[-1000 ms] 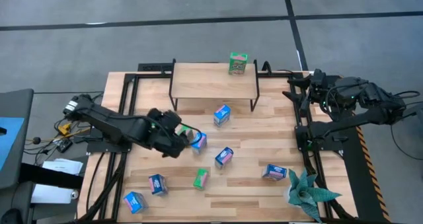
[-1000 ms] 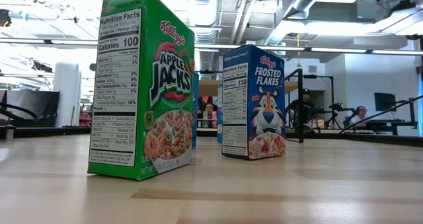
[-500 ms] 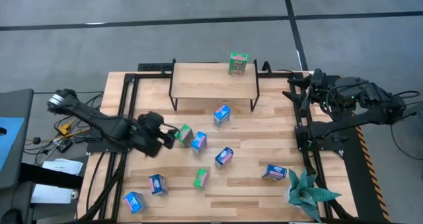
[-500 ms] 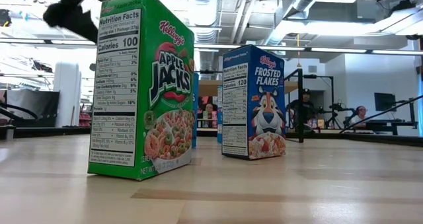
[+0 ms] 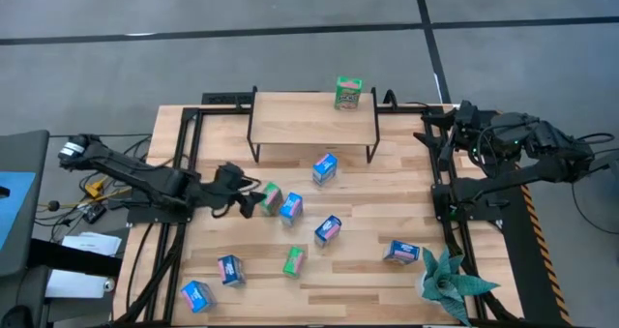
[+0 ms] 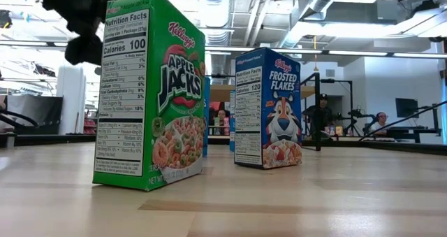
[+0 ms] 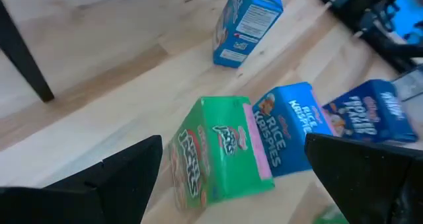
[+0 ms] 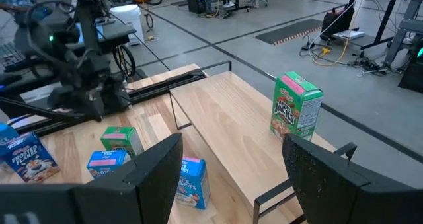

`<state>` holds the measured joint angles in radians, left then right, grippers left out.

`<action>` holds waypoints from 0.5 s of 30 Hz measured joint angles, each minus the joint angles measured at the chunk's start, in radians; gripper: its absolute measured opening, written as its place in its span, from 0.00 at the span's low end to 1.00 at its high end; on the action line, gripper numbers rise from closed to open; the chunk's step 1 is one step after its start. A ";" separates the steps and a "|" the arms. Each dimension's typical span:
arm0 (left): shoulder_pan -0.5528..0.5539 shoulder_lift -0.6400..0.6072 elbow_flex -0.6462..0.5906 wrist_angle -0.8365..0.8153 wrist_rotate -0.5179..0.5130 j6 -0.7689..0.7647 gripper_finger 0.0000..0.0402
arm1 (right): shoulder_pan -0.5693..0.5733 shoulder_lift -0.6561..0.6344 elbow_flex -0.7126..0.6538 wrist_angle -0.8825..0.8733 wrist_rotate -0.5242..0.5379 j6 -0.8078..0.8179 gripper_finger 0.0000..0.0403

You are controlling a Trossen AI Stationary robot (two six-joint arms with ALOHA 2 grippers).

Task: Stack cereal on shelf
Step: Put the top green cereal box aligned with the other green cereal box on the shelf

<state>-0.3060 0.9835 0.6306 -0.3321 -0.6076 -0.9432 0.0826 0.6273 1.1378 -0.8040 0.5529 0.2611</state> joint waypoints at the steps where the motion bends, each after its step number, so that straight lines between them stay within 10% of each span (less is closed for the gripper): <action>1: -0.006 0.030 0.003 0.007 -0.008 0.001 0.90 | 0.000 0.000 0.000 0.000 0.000 0.000 0.71; 15: -0.039 0.333 0.183 -0.203 -0.049 -0.038 0.90 | 0.000 0.000 0.000 -0.005 0.002 0.000 0.71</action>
<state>-0.3449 1.3170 0.8132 -0.5349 -0.6567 -0.9807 0.0826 0.6273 1.1378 -0.8088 0.5545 0.2615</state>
